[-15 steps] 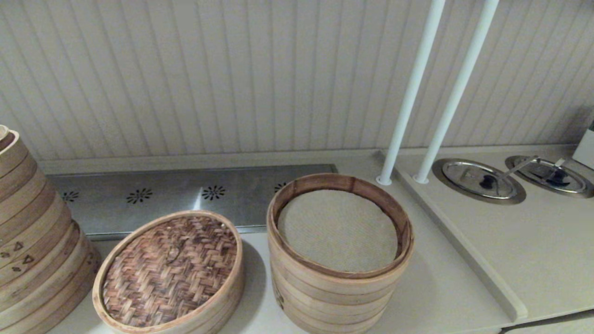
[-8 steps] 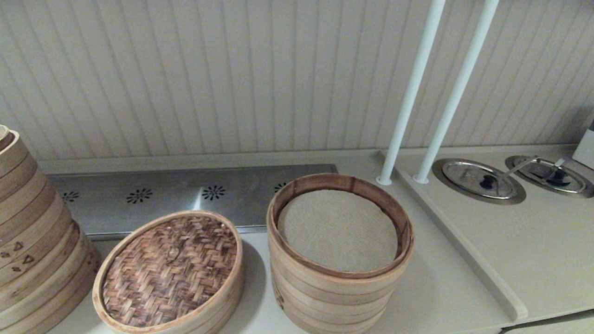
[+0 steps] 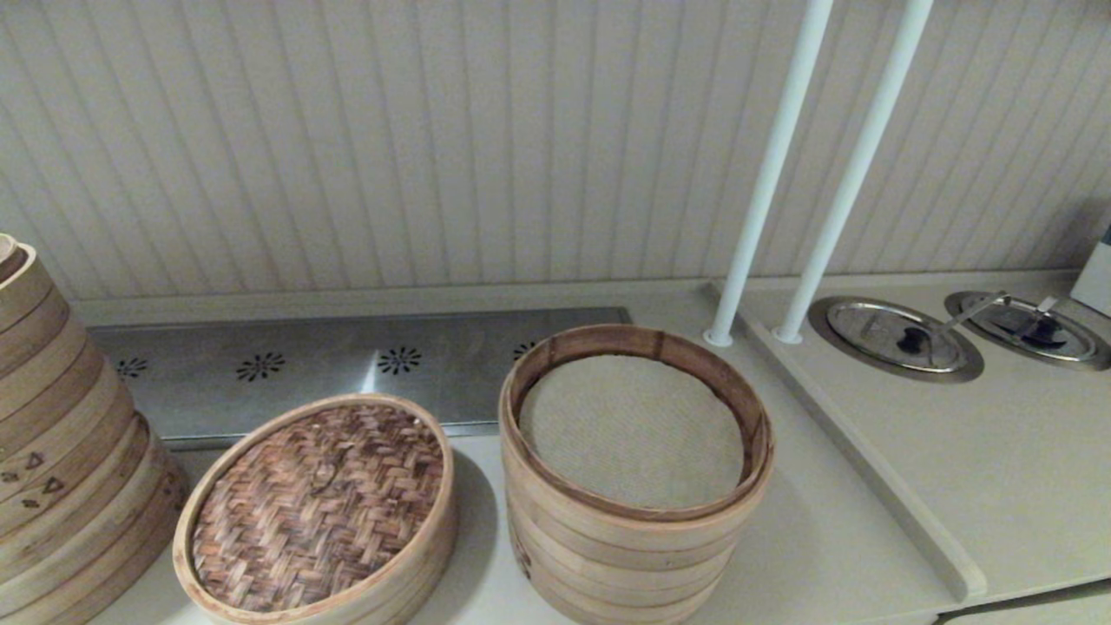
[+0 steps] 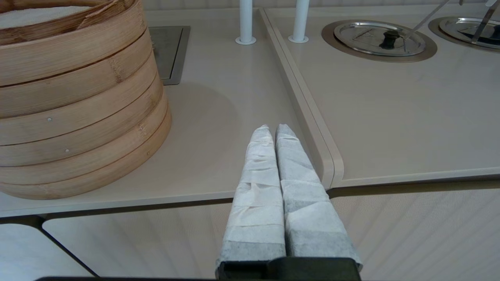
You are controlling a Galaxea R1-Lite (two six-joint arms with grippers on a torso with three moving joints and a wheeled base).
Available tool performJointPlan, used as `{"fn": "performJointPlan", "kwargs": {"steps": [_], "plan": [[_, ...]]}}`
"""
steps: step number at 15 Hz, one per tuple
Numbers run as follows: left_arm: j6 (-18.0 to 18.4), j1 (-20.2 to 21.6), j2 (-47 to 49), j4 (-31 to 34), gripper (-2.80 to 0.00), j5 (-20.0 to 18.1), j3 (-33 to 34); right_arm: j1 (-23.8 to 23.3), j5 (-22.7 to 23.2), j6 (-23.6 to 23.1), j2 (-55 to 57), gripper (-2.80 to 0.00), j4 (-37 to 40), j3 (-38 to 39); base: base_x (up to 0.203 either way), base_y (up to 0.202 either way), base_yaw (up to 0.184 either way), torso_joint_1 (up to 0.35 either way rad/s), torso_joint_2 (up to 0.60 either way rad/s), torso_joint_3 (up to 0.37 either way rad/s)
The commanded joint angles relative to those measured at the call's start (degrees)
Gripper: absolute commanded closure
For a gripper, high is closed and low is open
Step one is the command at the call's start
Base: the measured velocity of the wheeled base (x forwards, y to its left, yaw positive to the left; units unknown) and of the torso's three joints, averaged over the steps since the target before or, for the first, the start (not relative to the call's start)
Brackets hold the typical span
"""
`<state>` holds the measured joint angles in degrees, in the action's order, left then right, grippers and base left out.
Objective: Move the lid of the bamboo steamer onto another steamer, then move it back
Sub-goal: Pick up the steamer
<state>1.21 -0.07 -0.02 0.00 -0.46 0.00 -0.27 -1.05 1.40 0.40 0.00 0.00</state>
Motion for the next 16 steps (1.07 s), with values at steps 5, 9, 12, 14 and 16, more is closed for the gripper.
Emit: {"fn": "performJointPlan", "kwargs": {"steps": [5, 9, 12, 14, 16], "plan": [[-0.1, 0.0, 0.0, 0.0, 0.0, 0.0, 0.0, 0.0, 0.0, 0.0, 0.0, 0.0, 0.0, 0.3, 0.0, 0.0, 0.0, 0.0, 0.0, 0.0], [-0.1, 0.0, 0.0, -0.1, 0.0, 0.0, 0.0, 0.0, 0.0, 0.0, 0.0, 0.0, 0.0, 0.3, 0.0, 0.0, 0.0, 0.0, 0.0, 0.0], [0.4, 0.0, 0.0, 0.1, 0.0, 0.2, -0.2, 0.0, 0.0, 0.0, 0.0, 0.0, 0.0, 0.3, 0.0, 0.0, 0.0, 0.0, 0.0, 0.0], [0.5, 0.0, 0.2, 1.6, 0.0, 0.9, -1.8, 0.0, 0.0, 0.0, 0.0, 0.0, 0.0, 0.3, 0.0, 0.0, 0.0, 0.0, 0.0, 0.0], [0.4, 0.0, 3.7, 4.3, 0.0, 1.3, -7.5, 0.0, 0.0, 0.0, 0.0, 0.0, 0.0, 0.3, 0.0, 0.0, 0.0, 0.0, 0.0, 0.0]]}}
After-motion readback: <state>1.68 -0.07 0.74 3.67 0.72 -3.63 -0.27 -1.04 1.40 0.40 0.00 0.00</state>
